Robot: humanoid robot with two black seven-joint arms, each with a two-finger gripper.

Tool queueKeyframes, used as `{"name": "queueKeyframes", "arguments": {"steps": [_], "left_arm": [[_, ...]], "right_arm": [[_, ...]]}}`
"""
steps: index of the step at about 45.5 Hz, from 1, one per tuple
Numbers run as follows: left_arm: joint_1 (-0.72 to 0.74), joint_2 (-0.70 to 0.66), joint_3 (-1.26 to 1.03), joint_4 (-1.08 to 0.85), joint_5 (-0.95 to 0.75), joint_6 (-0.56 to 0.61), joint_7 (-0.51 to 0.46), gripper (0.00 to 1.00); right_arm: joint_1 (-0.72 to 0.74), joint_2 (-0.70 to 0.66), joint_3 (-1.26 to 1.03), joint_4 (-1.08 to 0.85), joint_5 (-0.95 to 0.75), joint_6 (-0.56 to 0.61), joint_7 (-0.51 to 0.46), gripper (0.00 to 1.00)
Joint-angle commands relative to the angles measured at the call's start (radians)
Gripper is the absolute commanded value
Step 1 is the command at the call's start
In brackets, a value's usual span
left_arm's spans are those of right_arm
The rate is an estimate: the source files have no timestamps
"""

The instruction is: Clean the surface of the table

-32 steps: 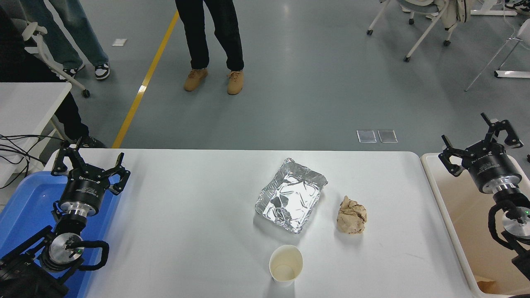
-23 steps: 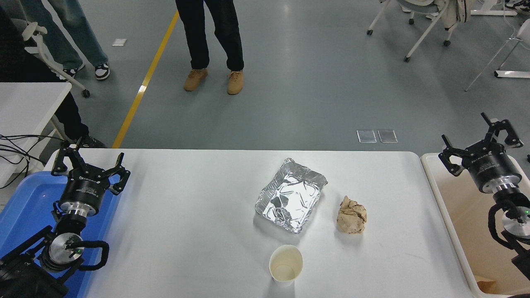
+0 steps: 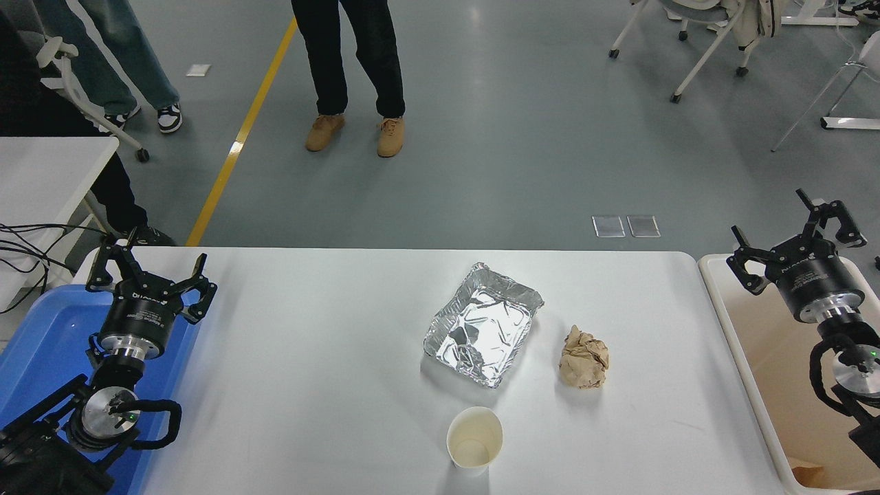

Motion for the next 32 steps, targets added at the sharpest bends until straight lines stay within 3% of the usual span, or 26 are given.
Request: {"name": "queueKeyframes", "arguments": {"steps": [1, 32], "left_arm": [[0.0, 0.0, 0.0, 0.0, 0.0, 0.0, 0.0, 0.99], [0.0, 0.0, 0.0, 0.0, 0.0, 0.0, 0.0, 0.99]], "right_arm": [[-0.002, 0.002, -0.004, 0.003, 0.0, 0.0, 0.0, 0.99], [-0.005, -0.032, -0.045, 0.021, -0.036, 0.046, -0.001, 0.99]]}}
